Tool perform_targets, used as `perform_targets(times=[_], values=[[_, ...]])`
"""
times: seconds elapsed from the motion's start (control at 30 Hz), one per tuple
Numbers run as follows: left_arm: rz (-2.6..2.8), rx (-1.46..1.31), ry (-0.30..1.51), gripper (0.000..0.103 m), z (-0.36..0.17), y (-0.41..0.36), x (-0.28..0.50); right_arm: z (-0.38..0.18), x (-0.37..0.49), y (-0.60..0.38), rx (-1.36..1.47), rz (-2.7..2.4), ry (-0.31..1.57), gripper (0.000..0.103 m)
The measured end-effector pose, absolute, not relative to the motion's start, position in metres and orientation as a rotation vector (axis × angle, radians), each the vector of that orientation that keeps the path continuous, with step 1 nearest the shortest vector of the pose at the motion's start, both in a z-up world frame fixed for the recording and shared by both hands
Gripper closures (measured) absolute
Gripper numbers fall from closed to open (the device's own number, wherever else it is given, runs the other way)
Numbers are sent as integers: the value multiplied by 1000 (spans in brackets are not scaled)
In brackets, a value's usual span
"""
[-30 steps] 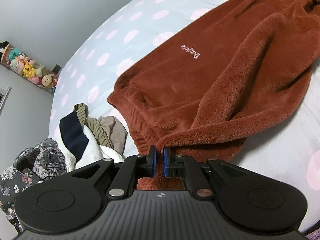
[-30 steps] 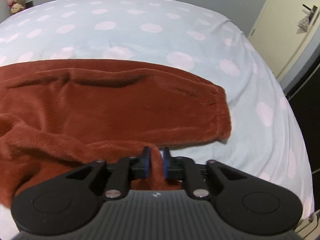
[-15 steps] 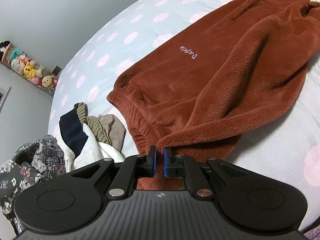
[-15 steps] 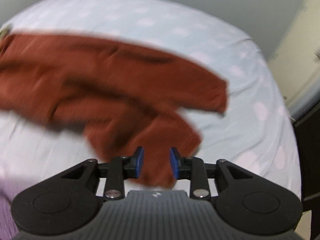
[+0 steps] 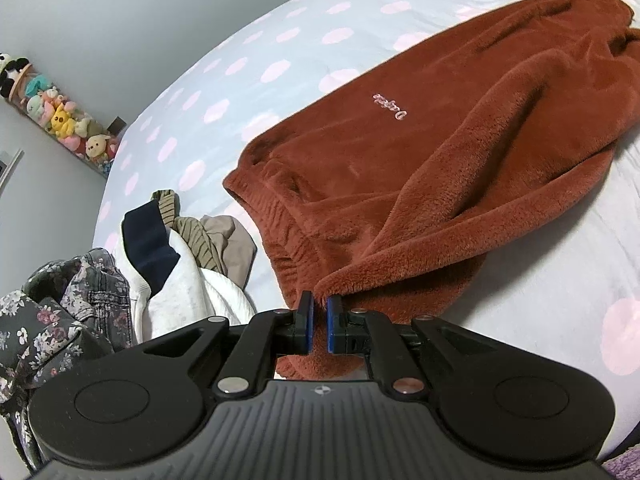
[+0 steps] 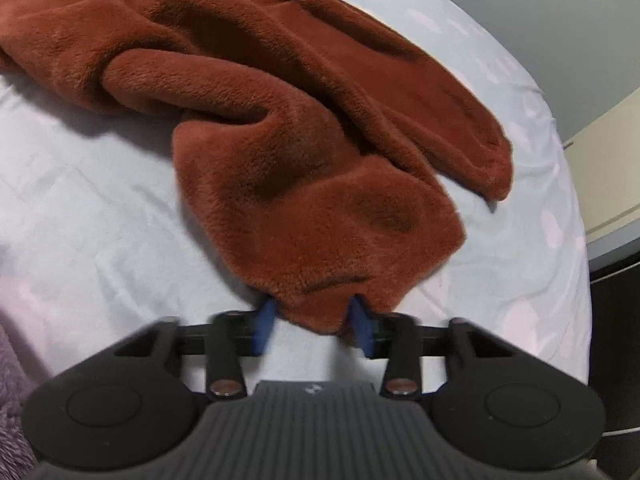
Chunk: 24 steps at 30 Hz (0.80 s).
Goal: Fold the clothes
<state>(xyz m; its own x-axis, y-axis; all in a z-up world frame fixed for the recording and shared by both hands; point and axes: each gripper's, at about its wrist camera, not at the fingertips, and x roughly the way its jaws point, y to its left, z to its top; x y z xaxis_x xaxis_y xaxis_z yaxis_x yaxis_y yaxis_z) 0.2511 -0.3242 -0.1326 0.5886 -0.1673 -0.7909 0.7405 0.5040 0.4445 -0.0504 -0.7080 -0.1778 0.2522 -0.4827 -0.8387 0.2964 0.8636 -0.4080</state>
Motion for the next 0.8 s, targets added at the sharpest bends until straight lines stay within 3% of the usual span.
perform_targets(times=[0.4,0.8], values=[[-657,775,685,100,-81,-293,231,-58,-116,-753,-172,-883,1053,97],[-712,946,803,103,-117,-255,201,-106,-193,-711,-55,-860,1217,103]])
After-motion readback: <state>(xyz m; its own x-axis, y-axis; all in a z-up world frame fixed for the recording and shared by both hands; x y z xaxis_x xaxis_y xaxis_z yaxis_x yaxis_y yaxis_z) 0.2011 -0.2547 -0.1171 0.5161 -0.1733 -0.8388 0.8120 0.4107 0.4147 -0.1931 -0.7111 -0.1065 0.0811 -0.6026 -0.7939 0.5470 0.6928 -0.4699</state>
